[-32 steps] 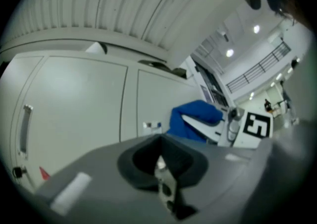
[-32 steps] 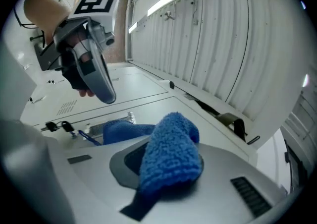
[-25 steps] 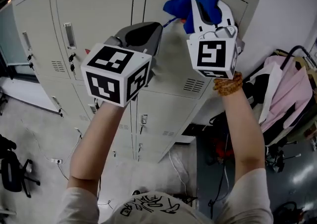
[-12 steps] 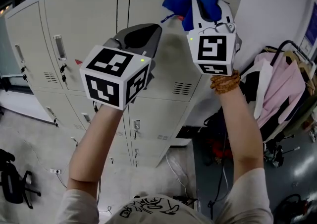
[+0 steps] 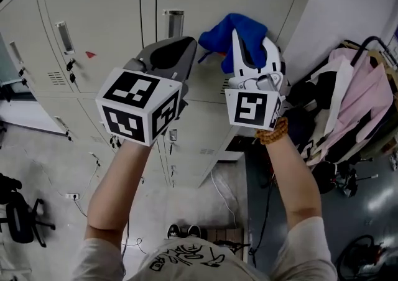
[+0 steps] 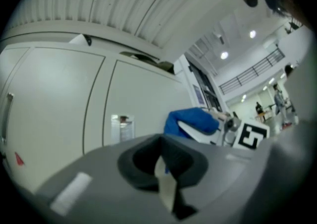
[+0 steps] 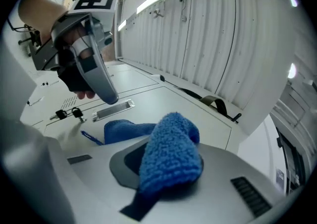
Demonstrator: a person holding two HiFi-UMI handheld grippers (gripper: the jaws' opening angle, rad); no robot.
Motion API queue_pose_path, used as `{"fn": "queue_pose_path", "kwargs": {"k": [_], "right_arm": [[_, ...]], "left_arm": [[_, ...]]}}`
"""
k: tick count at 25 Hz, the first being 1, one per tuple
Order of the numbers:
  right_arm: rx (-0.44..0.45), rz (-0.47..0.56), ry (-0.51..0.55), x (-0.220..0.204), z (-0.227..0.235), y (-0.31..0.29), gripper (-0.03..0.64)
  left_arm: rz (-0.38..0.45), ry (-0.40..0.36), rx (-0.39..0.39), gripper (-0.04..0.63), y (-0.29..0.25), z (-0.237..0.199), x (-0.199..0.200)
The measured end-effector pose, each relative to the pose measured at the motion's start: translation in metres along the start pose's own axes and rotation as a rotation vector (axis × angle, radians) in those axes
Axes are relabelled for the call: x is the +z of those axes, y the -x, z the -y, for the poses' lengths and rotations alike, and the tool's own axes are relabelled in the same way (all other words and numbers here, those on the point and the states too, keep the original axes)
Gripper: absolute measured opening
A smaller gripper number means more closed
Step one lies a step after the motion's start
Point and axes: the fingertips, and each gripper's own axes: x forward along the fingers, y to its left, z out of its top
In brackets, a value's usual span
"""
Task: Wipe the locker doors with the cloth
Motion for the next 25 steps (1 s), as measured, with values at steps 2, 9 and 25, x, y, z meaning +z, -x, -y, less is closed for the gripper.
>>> {"fn": "queue_pose_path", "kwargs": {"k": [2, 9, 25], "right_arm": [[0.013, -0.011, -0.006, -0.009, -0.019, 0.009, 0.031], [0.062, -0.028, -0.012, -0.038, -0.078, 0.039, 0.031], [0.162, -0.108, 0.117, -0.103, -0.136, 0.098, 0.031]], "left_arm": [[-0.017, 0.015, 0.004, 0.002, 0.002, 0.001, -0.015], [-0.069, 0.013, 0.028, 0.002, 0.01, 0.008, -0.066], [-0.096, 0.08, 0.004, 0.002, 0.014, 0.038, -0.113]]}}
